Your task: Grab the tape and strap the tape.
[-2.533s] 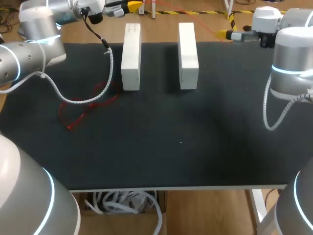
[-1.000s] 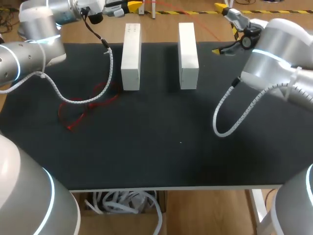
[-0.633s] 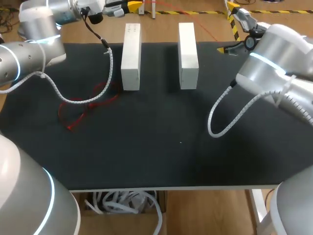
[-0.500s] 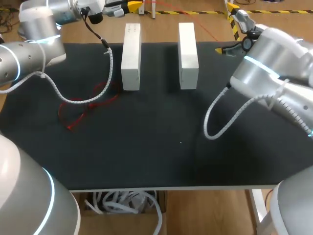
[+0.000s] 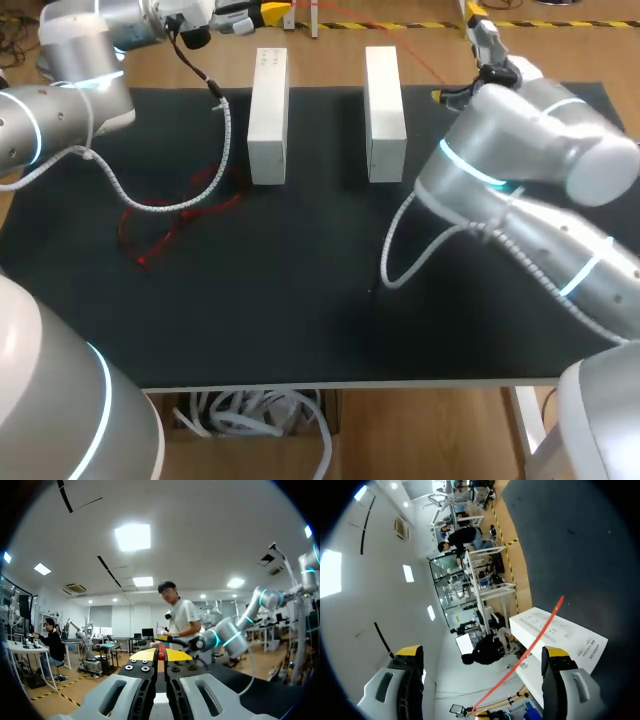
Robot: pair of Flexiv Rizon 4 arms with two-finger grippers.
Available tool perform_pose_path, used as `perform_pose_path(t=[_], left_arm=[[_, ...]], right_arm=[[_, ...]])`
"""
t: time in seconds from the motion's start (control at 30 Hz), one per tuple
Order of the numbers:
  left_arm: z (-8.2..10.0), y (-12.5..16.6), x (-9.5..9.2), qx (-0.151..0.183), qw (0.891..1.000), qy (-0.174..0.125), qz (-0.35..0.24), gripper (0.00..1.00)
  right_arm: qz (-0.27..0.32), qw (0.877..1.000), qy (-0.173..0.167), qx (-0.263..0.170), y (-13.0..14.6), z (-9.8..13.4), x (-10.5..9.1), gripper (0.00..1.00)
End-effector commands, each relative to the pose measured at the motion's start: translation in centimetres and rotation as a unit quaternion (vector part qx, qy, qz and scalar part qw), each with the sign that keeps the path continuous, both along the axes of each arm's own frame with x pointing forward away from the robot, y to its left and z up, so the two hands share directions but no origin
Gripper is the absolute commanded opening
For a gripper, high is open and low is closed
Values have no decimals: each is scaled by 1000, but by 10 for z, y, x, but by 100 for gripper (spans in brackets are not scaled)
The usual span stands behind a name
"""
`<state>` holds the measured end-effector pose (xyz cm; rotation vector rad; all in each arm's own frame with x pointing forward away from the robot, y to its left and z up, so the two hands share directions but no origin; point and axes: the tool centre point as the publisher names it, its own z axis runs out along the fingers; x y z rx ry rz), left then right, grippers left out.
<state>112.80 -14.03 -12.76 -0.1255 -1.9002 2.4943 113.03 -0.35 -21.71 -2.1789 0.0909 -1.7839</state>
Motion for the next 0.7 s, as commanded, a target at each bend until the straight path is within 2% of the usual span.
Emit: perform_pose_path(t=[0.03, 0.6, 0.63, 0.67, 0.7], left_arm=[[0, -1, -1, -1, 1000, -1, 2, 0], [0, -1, -1, -1, 1000, -1, 2, 0], [0, -1, -1, -1, 1000, -1, 2, 0], [0, -1, -1, -1, 1000, -1, 2, 0], [0, -1, -1, -1, 1000, -1, 2, 0]], right_arm=[[-197, 978, -72, -17, 3, -3, 16, 100], [-170, 982, -79, 0, 10, 3, 16, 100], [-170, 982, -79, 0, 10, 3, 16, 98], [-169, 982, -80, 0, 10, 4, 16, 49], [-165, 983, -80, 2, 11, 5, 16, 42]])
